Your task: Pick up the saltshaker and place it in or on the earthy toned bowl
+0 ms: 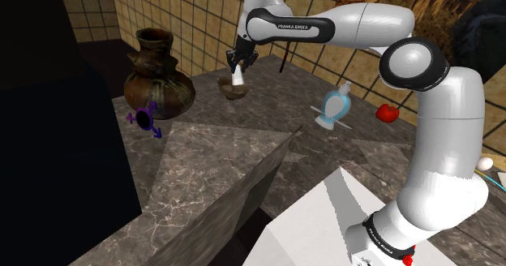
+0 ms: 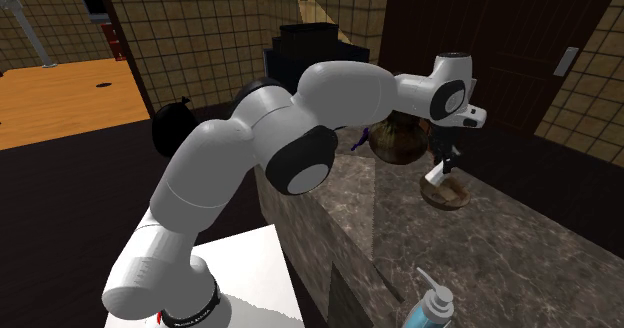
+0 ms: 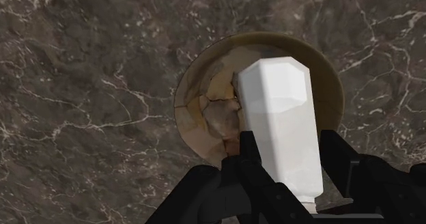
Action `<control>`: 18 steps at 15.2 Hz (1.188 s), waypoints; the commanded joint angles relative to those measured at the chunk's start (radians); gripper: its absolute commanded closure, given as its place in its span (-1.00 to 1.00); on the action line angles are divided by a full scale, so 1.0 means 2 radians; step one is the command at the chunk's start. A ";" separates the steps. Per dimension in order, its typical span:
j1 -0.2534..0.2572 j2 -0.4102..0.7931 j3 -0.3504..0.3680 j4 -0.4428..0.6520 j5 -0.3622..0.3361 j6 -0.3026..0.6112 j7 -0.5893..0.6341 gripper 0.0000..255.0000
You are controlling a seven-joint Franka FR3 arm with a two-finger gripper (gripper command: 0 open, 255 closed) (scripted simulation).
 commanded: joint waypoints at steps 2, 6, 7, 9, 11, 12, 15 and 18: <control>0.000 0.000 0.000 0.000 0.000 0.000 0.000 -1.00; 0.000 0.000 0.000 0.000 0.000 0.000 0.000 -1.00; 0.000 -0.007 0.002 0.005 0.004 -0.011 -0.002 -1.00; 0.000 -0.020 0.007 0.017 0.010 -0.035 -0.006 -1.00; 0.000 -0.025 0.008 0.023 0.012 -0.045 -0.008 -1.00; 0.000 -0.025 0.008 0.023 0.012 -0.045 -0.008 -1.00; 0.000 -0.025 0.008 0.023 0.012 -0.045 -0.008 -1.00; 0.000 -0.025 0.008 0.023 0.012 -0.045 -0.008 -1.00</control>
